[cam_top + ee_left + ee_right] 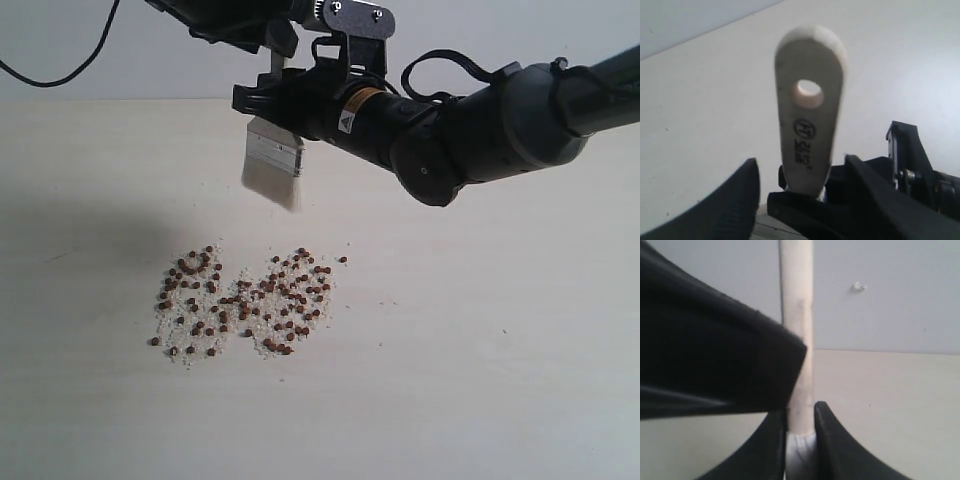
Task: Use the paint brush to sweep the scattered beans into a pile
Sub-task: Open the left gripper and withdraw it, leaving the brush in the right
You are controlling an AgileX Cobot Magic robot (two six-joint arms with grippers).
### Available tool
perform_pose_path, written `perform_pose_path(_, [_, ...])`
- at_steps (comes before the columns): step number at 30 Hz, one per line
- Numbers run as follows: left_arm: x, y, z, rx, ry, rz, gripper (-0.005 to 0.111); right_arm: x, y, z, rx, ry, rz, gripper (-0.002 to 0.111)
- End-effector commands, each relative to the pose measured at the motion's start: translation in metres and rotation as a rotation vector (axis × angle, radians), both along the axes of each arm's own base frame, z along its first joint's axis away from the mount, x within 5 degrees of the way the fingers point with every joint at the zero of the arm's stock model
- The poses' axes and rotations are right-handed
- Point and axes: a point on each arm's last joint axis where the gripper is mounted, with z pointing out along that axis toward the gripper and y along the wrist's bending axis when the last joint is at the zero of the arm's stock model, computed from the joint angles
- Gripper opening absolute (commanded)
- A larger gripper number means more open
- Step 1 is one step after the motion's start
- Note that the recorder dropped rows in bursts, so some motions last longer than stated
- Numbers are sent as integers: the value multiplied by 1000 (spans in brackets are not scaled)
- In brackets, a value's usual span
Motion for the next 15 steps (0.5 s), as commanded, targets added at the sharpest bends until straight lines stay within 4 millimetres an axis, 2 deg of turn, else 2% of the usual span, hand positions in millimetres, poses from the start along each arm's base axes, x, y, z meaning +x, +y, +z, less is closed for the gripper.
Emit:
perform_pose_path(1, [1, 0, 5, -4, -47, 9, 73, 0, 1, 3, -4, -22, 8, 0])
perform_pose_path(7, [4, 8, 15, 10, -117, 24, 72, 0, 1, 1, -21, 2, 5, 0])
perform_pose_path(13, [14, 48, 43, -9, -159, 109, 71, 0, -1, 2, -25, 3, 2, 0])
perform_pose_path(15, [17, 64, 49, -3, -149, 137, 71, 0, -1, 8, -18, -11, 2, 0])
